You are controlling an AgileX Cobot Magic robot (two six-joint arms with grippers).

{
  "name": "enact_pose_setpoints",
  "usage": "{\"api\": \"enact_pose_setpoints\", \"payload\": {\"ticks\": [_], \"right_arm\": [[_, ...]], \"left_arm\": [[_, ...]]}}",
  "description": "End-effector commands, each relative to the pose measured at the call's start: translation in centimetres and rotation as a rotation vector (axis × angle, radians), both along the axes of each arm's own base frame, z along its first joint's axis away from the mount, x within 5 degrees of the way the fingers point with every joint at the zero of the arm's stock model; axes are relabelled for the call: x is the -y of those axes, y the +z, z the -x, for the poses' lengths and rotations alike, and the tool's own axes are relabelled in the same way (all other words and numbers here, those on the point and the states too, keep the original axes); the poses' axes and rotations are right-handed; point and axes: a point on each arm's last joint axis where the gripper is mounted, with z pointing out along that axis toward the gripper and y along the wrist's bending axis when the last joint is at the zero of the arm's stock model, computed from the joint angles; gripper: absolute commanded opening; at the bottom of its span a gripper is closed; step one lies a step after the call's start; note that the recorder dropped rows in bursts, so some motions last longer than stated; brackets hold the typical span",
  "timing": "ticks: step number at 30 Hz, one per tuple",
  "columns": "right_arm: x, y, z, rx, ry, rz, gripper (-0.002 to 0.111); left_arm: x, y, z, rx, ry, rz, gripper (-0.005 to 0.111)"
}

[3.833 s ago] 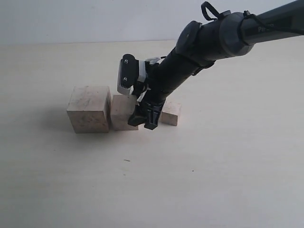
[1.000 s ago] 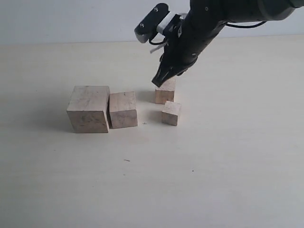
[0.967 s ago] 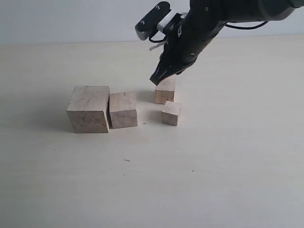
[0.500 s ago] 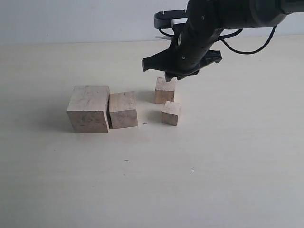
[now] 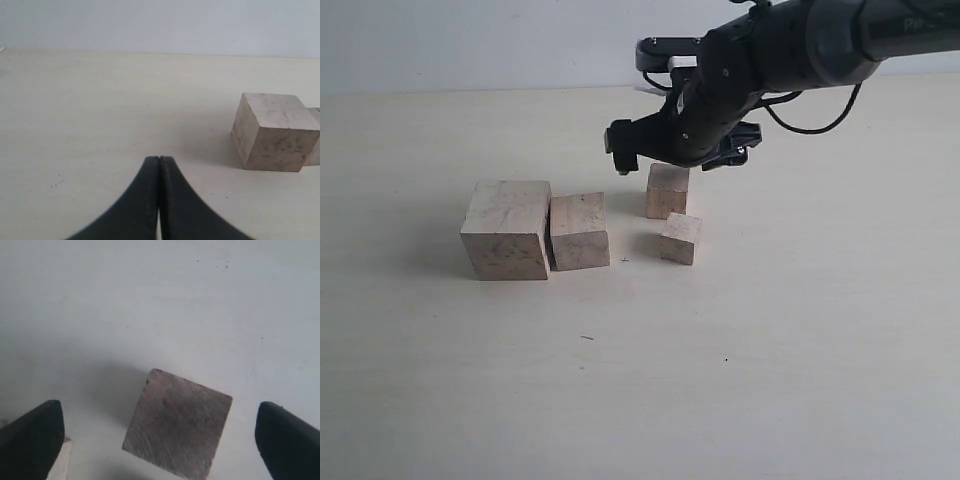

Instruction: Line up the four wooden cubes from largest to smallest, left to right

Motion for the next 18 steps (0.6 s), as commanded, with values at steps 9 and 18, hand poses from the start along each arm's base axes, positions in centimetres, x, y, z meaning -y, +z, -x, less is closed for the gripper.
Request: {"api": "enact_pose_setpoints", "payload": {"ticks": [9, 18], "right_arm": [[-1.1, -2.0, -1.7, -0.111, -0.048, 0.085, 0.094], [-1.0, -2.1, -1.6, -0.133, -0.089, 0.077, 0.036]], "left_arm": [[0.0, 0.0, 0.0, 0.013, -0.003, -0.003, 0.000], [0.0, 0.0, 0.0, 0.013, -0.003, -0.003, 0.000]]}}
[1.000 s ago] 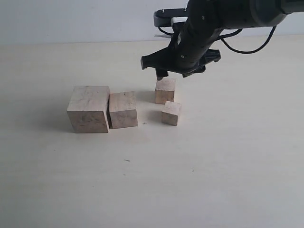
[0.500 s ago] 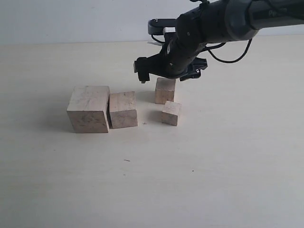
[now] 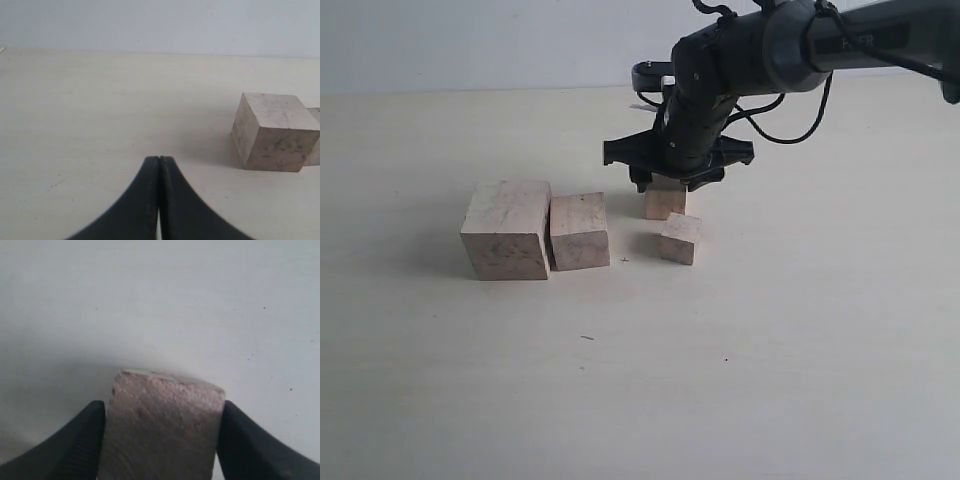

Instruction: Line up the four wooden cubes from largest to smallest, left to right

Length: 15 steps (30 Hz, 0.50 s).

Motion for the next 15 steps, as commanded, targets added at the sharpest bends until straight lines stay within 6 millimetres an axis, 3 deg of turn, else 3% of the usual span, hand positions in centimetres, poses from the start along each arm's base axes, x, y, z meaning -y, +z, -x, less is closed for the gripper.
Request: {"api": "enact_pose_setpoints", "payload": {"ticks": [1, 5, 11, 15], "right_arm": [[0.1, 0.4, 0.0, -0.005, 0.010, 0.016, 0.027], [0.4, 0.5, 0.2, -0.011, 0.129, 0.082, 0.000], [0.6, 2.1, 0.6, 0.064, 0.540, 0.217, 0.000], [0.1, 3.1, 1.3, 0.084, 0.811, 0.216, 0.000]], "left_arm": [[0.0, 0.0, 0.0, 0.013, -0.003, -0.003, 0.000], [0.0, 0.0, 0.0, 0.013, -0.003, -0.003, 0.000], [0.0, 0.0, 0.0, 0.013, -0.003, -0.003, 0.000], [0.0, 0.0, 0.0, 0.013, -0.003, -0.003, 0.000]]}}
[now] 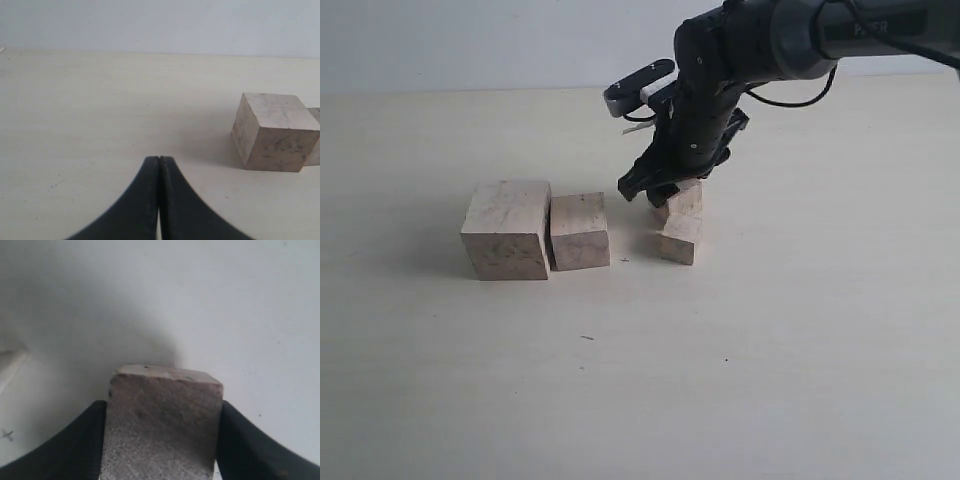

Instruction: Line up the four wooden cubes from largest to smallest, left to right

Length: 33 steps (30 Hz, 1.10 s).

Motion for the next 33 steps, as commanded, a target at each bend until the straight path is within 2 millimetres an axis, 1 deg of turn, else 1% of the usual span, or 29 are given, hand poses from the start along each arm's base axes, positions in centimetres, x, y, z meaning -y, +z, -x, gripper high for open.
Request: {"api": "enact_pose_setpoints", "payload": {"ticks": [1, 4, 6, 9, 12, 17, 21, 24, 26, 31, 33], "right_arm": [[-0.6, 1.8, 0.8, 0.009, 0.309, -0.019, 0.000], [-1.4, 1.4, 1.6, -0.055, 0.437, -0.099, 0.000], [-1.8, 0.9, 2.3, -0.096, 0.557, -0.126, 0.000], [-1.6, 0.1, 2.7, -0.135, 0.666, -0.093, 0.000], [-1.3, -0.1, 2.6, -0.134, 0.695, -0.051, 0.000], [-1.3, -0.1, 2.6, -0.131, 0.704, -0.049, 0.000], [-1.3, -0.3, 2.6, -0.103, 0.806, -0.033, 0.000], [-1.4, -1.0, 2.5, -0.082, 0.892, -0.018, 0.000], [-1.5, -1.7, 2.3, -0.074, 0.916, -0.011, 0.000], [-1.7, -3.6, 2.0, -0.074, 0.901, -0.020, 0.000], [-1.9, -3.9, 1.8, -0.055, 0.888, -0.023, 0.000]], "left_arm": [[0.0, 0.0, 0.0, 0.013, -0.003, -0.003, 0.000], [0.0, 0.0, 0.0, 0.013, -0.003, -0.003, 0.000], [0.0, 0.0, 0.0, 0.013, -0.003, -0.003, 0.000], [0.0, 0.0, 0.0, 0.013, -0.003, -0.003, 0.000], [0.0, 0.0, 0.0, 0.013, -0.003, -0.003, 0.000], [0.0, 0.0, 0.0, 0.013, -0.003, -0.003, 0.000], [0.0, 0.0, 0.0, 0.013, -0.003, -0.003, 0.000], [0.0, 0.0, 0.0, 0.013, -0.003, -0.003, 0.000], [0.0, 0.0, 0.0, 0.013, -0.003, -0.003, 0.000], [0.0, 0.0, 0.0, 0.013, -0.003, -0.003, 0.000], [0.0, 0.0, 0.0, 0.013, -0.003, -0.003, 0.000]]}}
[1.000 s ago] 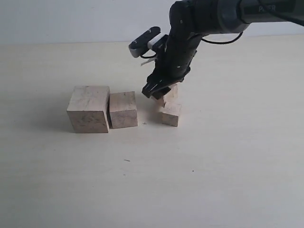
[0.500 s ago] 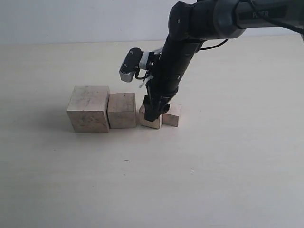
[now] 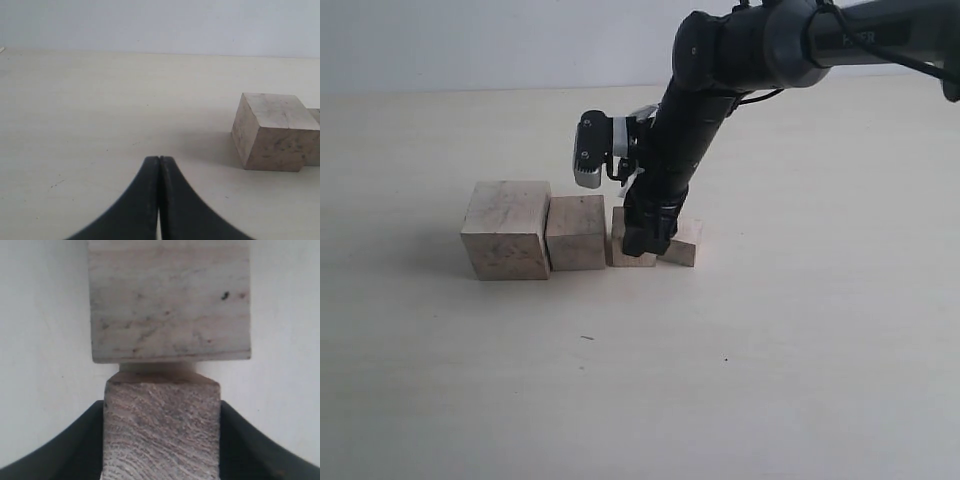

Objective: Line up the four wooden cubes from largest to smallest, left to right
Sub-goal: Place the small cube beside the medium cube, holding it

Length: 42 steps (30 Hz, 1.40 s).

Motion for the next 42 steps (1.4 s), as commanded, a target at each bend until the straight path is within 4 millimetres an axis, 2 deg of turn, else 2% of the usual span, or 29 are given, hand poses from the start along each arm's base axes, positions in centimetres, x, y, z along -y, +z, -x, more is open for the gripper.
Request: {"api": "enact_pose_setpoints", "payload": {"ticks": [1, 6, 13, 21, 26, 38, 42], "right_arm": [[-0.15, -2.48, -0.60, 0.026, -0.014, 0.001, 0.000], [-0.27, -2.45, -0.73, 0.041, -0.016, -0.013, 0.000], [-0.32, -2.43, -0.70, 0.074, 0.089, -0.019, 0.000], [-0.32, -2.43, -0.70, 0.072, 0.083, -0.019, 0.000], [-0.32, -2.43, -0.70, 0.044, 0.002, -0.018, 0.000], [-0.20, -2.47, -0.45, 0.019, 0.015, -0.006, 0.000], [-0.06, -2.51, -0.14, 0.006, 0.083, 0.008, 0.000]], "left_arm": [[0.00, 0.00, -0.01, 0.013, -0.003, -0.003, 0.000], [0.00, 0.00, -0.01, 0.013, -0.003, -0.003, 0.000], [0.00, 0.00, -0.01, 0.013, -0.003, -0.003, 0.000], [0.00, 0.00, -0.01, 0.013, -0.003, -0.003, 0.000], [0.00, 0.00, -0.01, 0.013, -0.003, -0.003, 0.000], [0.00, 0.00, -0.01, 0.013, -0.003, -0.003, 0.000], [0.00, 0.00, -0.01, 0.013, -0.003, -0.003, 0.000]]}}
